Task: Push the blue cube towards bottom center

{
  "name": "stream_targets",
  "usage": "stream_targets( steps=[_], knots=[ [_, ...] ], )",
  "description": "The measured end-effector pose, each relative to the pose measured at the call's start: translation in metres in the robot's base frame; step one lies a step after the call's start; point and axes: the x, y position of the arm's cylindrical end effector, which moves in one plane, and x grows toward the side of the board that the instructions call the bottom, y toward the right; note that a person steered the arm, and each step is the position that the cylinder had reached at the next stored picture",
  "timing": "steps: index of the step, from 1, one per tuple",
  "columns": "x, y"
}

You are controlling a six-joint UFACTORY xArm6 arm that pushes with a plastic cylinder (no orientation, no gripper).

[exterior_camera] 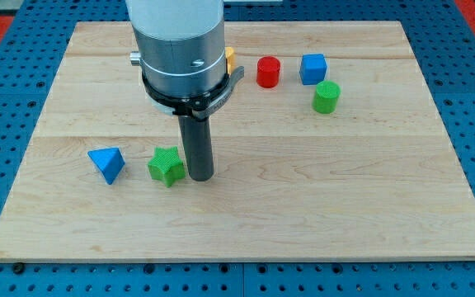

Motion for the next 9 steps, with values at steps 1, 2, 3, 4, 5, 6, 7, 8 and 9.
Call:
stream_targets(
  steps=[1, 2, 3, 4, 5, 6, 7, 8, 9],
  knots=[
    [0.000, -0.017],
    [0.000, -0.024],
    [0.000, -0.007],
    [0.000, 0.057],
    [-0.004, 0.141],
    [-0.038, 0.208],
    [-0.095, 0.252],
    [-0.160, 0.262],
    [-0.206, 0.236]
  ],
)
